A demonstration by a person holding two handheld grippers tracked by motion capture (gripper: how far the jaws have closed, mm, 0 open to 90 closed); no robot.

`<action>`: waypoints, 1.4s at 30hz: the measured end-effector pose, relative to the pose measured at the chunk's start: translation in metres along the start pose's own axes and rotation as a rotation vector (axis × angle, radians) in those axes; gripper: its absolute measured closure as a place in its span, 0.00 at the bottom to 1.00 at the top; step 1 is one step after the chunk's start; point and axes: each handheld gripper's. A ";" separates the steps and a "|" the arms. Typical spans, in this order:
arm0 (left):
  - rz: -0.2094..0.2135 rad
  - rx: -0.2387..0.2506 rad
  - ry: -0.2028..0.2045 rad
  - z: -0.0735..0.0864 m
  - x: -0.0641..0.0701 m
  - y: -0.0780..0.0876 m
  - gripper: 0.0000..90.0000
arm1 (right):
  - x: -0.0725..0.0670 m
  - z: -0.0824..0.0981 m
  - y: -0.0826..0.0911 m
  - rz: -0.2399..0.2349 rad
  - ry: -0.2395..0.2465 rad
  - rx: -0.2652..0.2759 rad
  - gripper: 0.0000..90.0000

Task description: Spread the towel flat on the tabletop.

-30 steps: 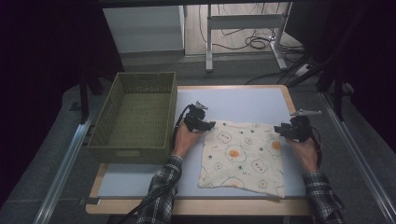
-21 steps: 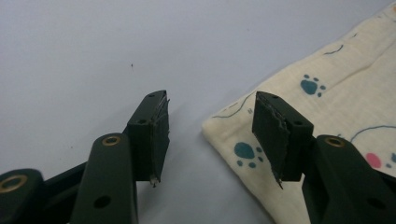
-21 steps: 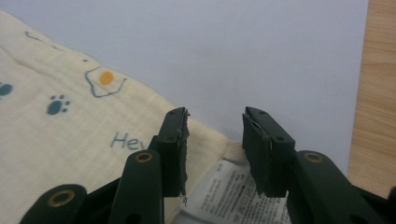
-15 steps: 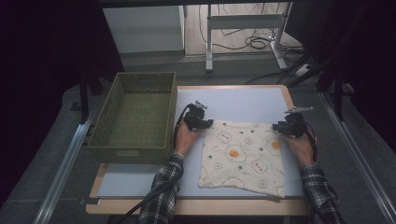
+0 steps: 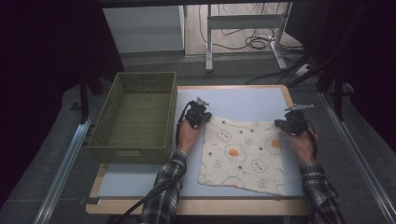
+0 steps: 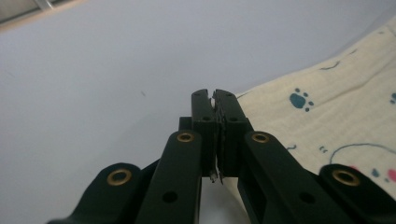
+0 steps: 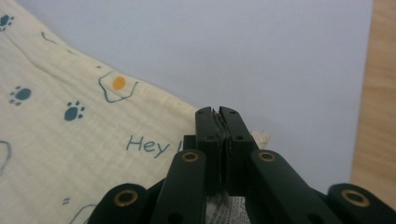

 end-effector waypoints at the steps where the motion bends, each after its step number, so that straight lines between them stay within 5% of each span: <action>1: -0.013 0.004 -0.001 -0.004 -0.001 0.001 0.98 | 0.002 -0.005 0.001 0.009 0.004 0.010 0.97; 4: -0.003 0.045 0.024 -0.013 -0.003 0.009 0.98 | 0.003 -0.014 0.008 0.021 0.006 0.052 0.97; 8: -0.009 0.053 -0.030 -0.008 0.009 0.017 0.97 | 0.001 -0.016 0.015 0.013 0.007 0.066 0.97; 15: 0.021 0.083 -0.057 0.009 0.025 0.036 0.97 | -0.008 0.009 0.039 -0.037 -0.003 0.109 0.97; 20: 0.067 0.109 -0.034 0.021 0.036 0.048 0.97 | -0.017 0.022 0.056 -0.062 0.020 0.124 0.97; 37: 0.134 0.102 -0.056 0.075 0.056 0.079 0.97 | -0.053 0.067 0.099 -0.141 0.046 0.146 0.97; 42: 0.155 0.096 -0.093 0.082 0.070 0.086 0.96 | -0.064 0.080 0.109 -0.158 0.057 0.146 0.97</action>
Point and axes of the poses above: each handheld gripper's, and its own axes: y roughly backward along the jaws, z roughly out of its underside, x roughly to its right, and after that the axes turned 3 degrees about y, right-handed
